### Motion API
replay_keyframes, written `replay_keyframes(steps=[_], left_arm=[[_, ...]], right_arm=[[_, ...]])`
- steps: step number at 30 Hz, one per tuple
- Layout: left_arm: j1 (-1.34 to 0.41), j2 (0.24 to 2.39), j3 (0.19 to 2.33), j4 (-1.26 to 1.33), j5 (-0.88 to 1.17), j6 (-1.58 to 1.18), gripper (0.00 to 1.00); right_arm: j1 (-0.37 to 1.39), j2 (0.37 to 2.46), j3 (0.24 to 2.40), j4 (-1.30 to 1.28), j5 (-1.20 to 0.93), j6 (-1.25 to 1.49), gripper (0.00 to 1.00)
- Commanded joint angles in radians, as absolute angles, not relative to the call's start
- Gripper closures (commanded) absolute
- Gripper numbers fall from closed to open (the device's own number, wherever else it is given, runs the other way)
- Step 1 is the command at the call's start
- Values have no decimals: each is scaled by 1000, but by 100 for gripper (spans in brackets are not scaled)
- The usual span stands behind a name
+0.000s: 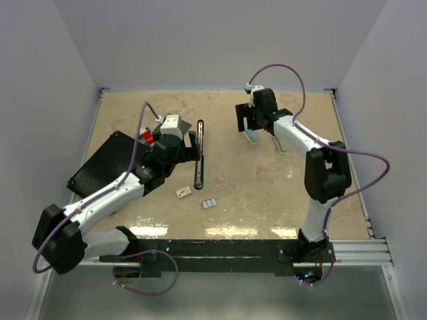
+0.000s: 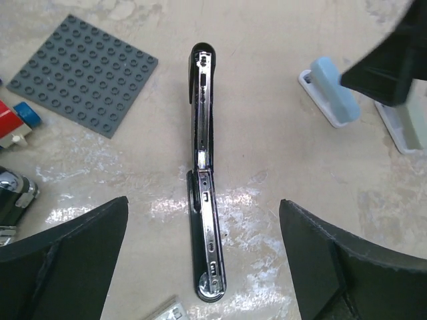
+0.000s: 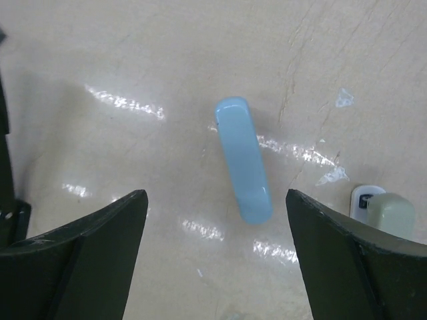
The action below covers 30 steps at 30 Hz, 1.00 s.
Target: Load the staples into the stapler
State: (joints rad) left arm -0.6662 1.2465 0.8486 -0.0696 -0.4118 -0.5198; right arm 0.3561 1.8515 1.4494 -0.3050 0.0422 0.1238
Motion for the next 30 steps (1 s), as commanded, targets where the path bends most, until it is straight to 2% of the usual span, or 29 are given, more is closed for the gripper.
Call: replay_keyframes(steps=[1, 7, 9, 14, 27, 30], left_arm=[[-669, 1071, 744, -52, -342, -381, 0], [-669, 885, 623, -26, -305, -321, 0], [-669, 867, 612, -37, -284, -314, 0], [-669, 865, 612, -41, -233, -298, 0], [-667, 928, 629, -17, -101, -272, 0], [-669, 927, 626, -20, -83, -265, 0]], right_arm=[[356, 1980, 1607, -423, 116, 63, 14], [357, 2131, 1736, -460, 164, 31, 20], [359, 2155, 1767, -459, 150, 17, 26], [364, 2183, 1790, -465, 161, 5, 40], [370, 2177, 1809, -462, 150, -51, 47], [373, 2178, 1809, -457, 146, -58, 57]])
